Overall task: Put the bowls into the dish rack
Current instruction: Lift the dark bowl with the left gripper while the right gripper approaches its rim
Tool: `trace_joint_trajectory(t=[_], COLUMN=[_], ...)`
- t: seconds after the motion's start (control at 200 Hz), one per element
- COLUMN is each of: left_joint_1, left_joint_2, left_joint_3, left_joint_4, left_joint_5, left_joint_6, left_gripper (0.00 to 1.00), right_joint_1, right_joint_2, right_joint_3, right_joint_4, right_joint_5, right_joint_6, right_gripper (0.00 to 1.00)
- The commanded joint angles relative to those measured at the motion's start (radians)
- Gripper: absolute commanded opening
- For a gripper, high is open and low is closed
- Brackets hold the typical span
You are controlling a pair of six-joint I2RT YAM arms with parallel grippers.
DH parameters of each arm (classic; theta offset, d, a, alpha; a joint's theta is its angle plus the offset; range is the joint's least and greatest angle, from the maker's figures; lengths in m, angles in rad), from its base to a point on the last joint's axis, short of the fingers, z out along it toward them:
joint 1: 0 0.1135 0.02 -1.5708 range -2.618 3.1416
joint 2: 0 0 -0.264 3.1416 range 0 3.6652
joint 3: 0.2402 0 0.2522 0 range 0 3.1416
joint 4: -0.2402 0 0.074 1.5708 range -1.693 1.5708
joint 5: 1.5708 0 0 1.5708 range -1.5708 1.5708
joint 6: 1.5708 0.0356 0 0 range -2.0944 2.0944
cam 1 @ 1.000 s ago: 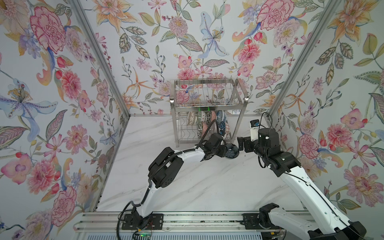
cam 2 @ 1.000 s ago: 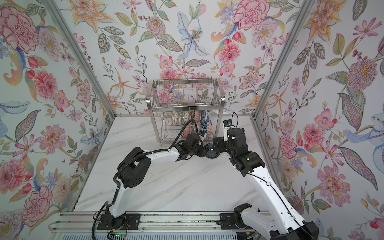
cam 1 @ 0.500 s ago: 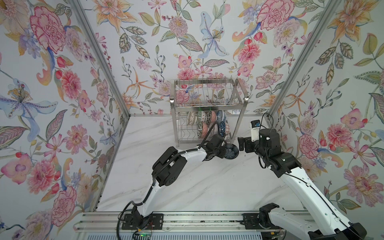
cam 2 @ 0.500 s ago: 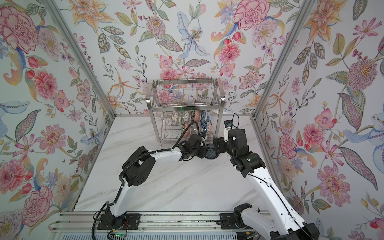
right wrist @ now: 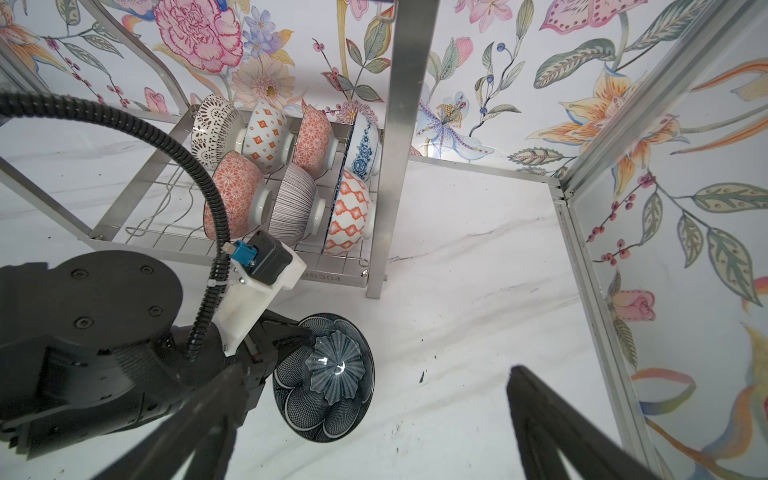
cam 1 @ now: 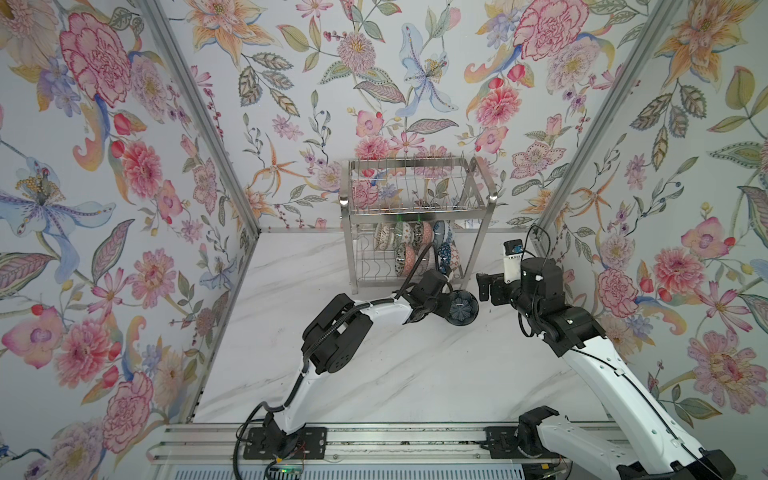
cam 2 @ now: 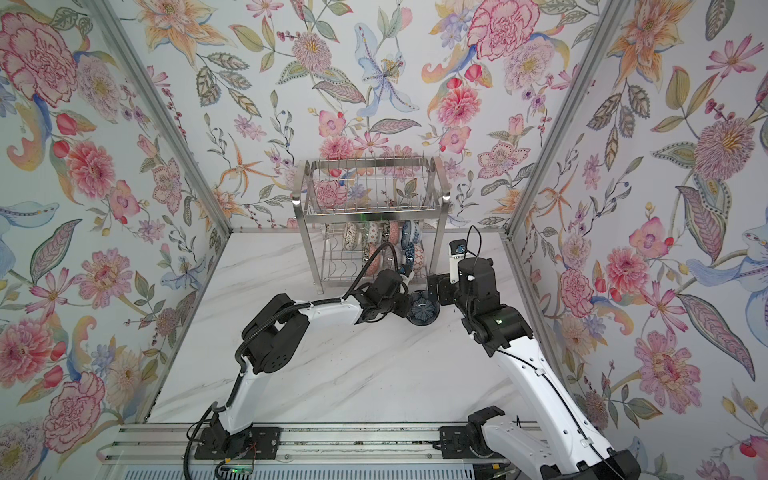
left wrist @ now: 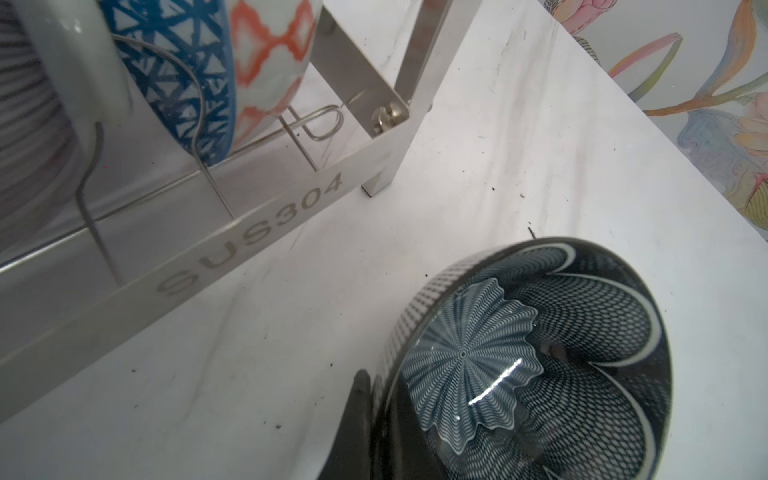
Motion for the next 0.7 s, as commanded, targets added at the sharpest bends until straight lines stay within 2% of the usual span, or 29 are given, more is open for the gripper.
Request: trace_joint_trajectory(t=[0.0,0.395,0.505,0.696], left_joint_1=[-0.006,0.01,0.035,0.092], left_joint_2=[-0.124,-0.628,-0.741,-0.844], left_joint_3=[-0.101,-0.444,-0.498,-0.573], left_joint_4=[0.009,0.012,-0.01,-0.002], left_joint_5=[-0.037,-0.242,-0.286,-0.32], left_joint_6=[0.032,0.089,0.096,0.092], left_gripper=[0.0,0.0,0.0,0.0], right_joint_1=[-0.004,0.024,0.081,0.241], right_joint_2=[-0.031,-0.044,-0.024,0.052], right_joint_3=[-0.02,0.005,0.01,-0.002], right_joint_4=[0.007,-0.01,0.012,0.115], right_joint_5=[-0.006,-0.053,-0.052,-0.043], right_joint_6=[0.018,0.072,0.099,0.148], right_gripper=[0.99,0.99,0.99,0.99])
